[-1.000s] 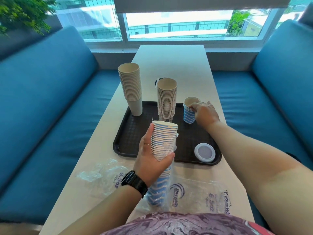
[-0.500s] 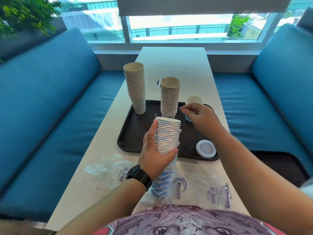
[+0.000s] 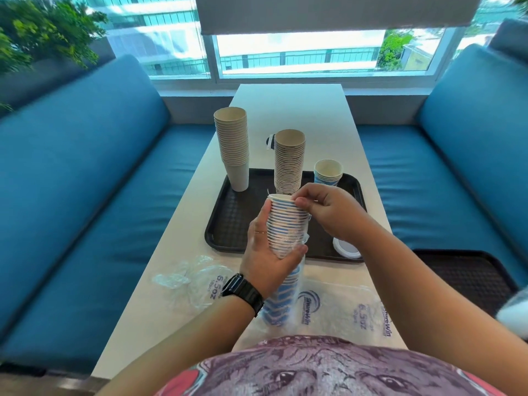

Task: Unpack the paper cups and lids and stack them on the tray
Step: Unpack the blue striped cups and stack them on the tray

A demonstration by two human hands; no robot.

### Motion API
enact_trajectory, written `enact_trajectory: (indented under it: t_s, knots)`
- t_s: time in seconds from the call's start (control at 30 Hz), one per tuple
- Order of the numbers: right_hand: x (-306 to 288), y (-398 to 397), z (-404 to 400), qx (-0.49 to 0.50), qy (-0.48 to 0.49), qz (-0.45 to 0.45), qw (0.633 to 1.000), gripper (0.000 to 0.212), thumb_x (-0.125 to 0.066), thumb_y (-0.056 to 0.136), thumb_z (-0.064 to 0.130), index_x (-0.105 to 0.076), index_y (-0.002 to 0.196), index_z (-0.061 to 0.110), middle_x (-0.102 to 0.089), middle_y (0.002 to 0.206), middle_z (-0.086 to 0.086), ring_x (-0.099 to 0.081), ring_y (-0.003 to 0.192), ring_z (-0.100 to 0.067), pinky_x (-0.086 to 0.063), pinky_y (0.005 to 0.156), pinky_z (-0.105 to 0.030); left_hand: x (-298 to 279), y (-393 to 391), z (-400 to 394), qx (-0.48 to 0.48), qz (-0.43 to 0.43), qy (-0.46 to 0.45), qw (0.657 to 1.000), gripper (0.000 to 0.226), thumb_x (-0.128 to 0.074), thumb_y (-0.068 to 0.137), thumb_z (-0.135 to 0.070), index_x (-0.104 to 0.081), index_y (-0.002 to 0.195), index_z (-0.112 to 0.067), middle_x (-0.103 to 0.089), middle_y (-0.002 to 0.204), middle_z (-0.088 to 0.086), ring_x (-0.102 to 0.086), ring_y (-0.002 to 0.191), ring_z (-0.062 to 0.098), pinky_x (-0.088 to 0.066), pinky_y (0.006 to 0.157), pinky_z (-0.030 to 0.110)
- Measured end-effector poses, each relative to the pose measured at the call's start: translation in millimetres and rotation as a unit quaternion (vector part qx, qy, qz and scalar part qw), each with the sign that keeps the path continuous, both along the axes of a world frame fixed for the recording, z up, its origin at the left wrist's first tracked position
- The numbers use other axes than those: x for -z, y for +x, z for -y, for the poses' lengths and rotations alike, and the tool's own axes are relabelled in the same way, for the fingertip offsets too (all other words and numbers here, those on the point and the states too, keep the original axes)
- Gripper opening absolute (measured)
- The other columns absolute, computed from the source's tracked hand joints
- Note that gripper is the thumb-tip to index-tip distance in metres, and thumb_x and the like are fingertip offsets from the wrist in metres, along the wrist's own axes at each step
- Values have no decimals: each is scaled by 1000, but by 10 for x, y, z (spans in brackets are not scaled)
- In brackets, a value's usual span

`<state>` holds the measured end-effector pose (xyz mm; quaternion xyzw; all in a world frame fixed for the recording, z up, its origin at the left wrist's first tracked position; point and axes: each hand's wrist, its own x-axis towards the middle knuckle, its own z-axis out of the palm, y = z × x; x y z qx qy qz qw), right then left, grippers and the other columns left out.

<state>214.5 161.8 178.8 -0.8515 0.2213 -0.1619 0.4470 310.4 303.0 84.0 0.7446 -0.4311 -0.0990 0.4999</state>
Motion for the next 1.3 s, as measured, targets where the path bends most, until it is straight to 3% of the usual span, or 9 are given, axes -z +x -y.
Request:
enact_trajectory:
  t_s: [0.1, 0.17, 0.43, 0.7, 0.83, 0.93, 1.0, 1.17, 1.3]
  knots:
    - [-25, 2, -50, -4, -20, 4, 1000, 13, -56, 97, 20, -66, 96, 28, -66, 95, 12, -59, 93, -3, -43, 75, -16, -22, -12, -16, 2, 3, -9, 1000, 104, -67, 70, -67, 1, 147, -53, -31, 145, -1, -51, 120, 13, -52, 94, 30]
    - [-43, 8, -70, -11, -28, 4, 1000, 13, -57, 96, 19, -66, 94, 29, -67, 94, 11, -59, 93, -4, -44, 75, -18, -47, -14, -15, 1, 3, -14, 1000, 105, -65, 68, -70, 2, 146, -54, -31, 148, 2, -50, 123, 14, -50, 95, 31]
    - [-95, 10, -58, -20, -47, 0, 999, 15, -59, 95, 17, -67, 92, 29, -67, 94, 9, -59, 91, -5, -44, 74, -16, -18, 4, -14, -10, 11, -32, 999, 92, -61, 71, -66, -5, 143, -53, -37, 145, 2, -51, 113, 8, -37, 78, -2]
    - [-158, 76, 45, -29, -87, 7, 996, 16, -62, 93, 17, -65, 85, 31, -64, 83, 16, -57, 79, 0, -43, 73, -16, -36, -4, -9, -14, 9, -50, 999, 90, -64, 73, -60, -12, 145, -49, -39, 141, 3, -51, 113, 6, -36, 84, -4]
    - [-235, 108, 172, 7, -114, 27, 993, 16, -62, 93, 17, -64, 86, 31, -59, 82, 20, -54, 80, 2, -36, 70, -5, -23, -9, -13, -13, 6, -54, 998, 89, -65, 73, -57, -14, 145, -47, -38, 141, -1, -49, 115, 3, -32, 89, -4]
    - [-320, 151, 301, 38, -127, 55, 990, 15, -63, 92, 16, -65, 88, 30, -59, 81, 22, -56, 80, -3, -39, 71, -13, -20, -5, 3, -14, -1, -54, 998, 90, -65, 72, -57, -13, 145, -48, -37, 140, -4, -49, 114, -1, -31, 90, -4]
    - [-382, 172, 408, 64, -120, 77, 988, 13, -63, 92, 15, -67, 90, 27, -60, 79, 22, -55, 77, -1, -38, 69, -8, -21, -5, 16, -10, -6, -50, 999, 90, -65, 72, -57, -13, 145, -48, -37, 141, -4, -49, 113, -4, -31, 90, -4]
    - [-532, 175, 733, 110, -108, 122, 981, 15, -64, 91, 12, -68, 86, 26, -64, 76, 16, -58, 77, -6, -45, 74, -18, 3, -1, 66, -7, -9, -47, 999, 92, -67, 71, -56, -14, 146, -48, -39, 143, 0, -49, 117, -2, -33, 95, 1]
    - [-516, 229, 1080, 149, -197, 71, 966, 14, -60, 93, 13, -72, 100, 11, -68, 97, -3, -57, 90, -15, -38, 75, -19, 20, 15, 97, 1, -11, -51, 999, 93, -69, 73, -52, -14, 147, -47, -39, 147, 3, -51, 127, 12, -46, 106, 31]
